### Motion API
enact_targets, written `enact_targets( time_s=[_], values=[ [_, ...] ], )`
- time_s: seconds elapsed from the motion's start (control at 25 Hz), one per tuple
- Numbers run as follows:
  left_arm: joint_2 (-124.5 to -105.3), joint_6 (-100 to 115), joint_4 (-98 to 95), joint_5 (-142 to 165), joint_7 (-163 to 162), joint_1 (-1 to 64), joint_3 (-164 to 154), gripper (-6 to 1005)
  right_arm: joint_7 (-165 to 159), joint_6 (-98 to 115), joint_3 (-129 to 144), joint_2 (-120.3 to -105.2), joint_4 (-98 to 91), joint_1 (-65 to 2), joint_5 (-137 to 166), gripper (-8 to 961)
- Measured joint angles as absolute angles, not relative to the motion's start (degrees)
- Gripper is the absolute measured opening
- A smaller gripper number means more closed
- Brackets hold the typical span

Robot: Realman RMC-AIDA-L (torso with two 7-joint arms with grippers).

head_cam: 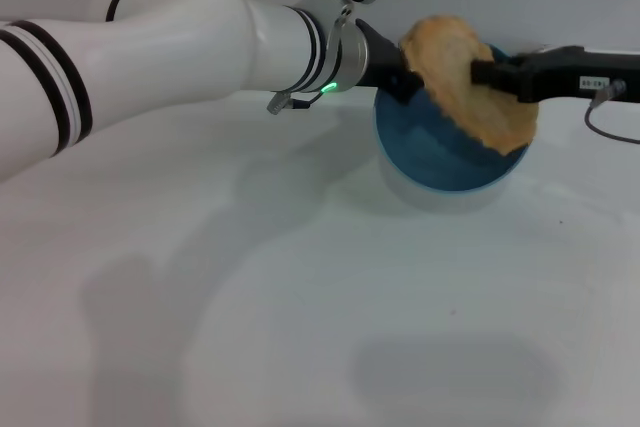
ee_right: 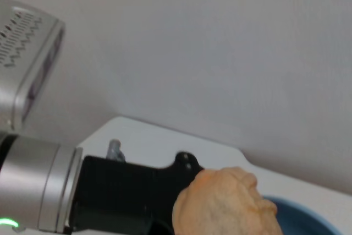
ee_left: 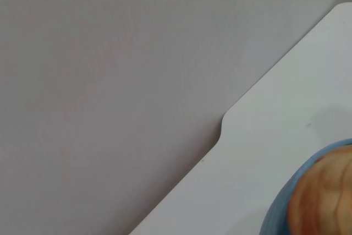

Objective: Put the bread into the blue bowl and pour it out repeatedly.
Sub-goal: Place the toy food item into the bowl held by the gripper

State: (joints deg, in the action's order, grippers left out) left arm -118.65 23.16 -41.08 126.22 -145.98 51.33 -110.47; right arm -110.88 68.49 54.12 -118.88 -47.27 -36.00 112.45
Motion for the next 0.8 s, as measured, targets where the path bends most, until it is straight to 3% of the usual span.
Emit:
enact_targets(
  time_s=[0.8],
  values=[
    [-118.65, 22.78, -41.43, 126.21, -146.34, 50.98, -110.12, 0, -108.32, 66.97, 56.08, -118.56, -45.30, -36.24, 111.02, 106]
  ],
)
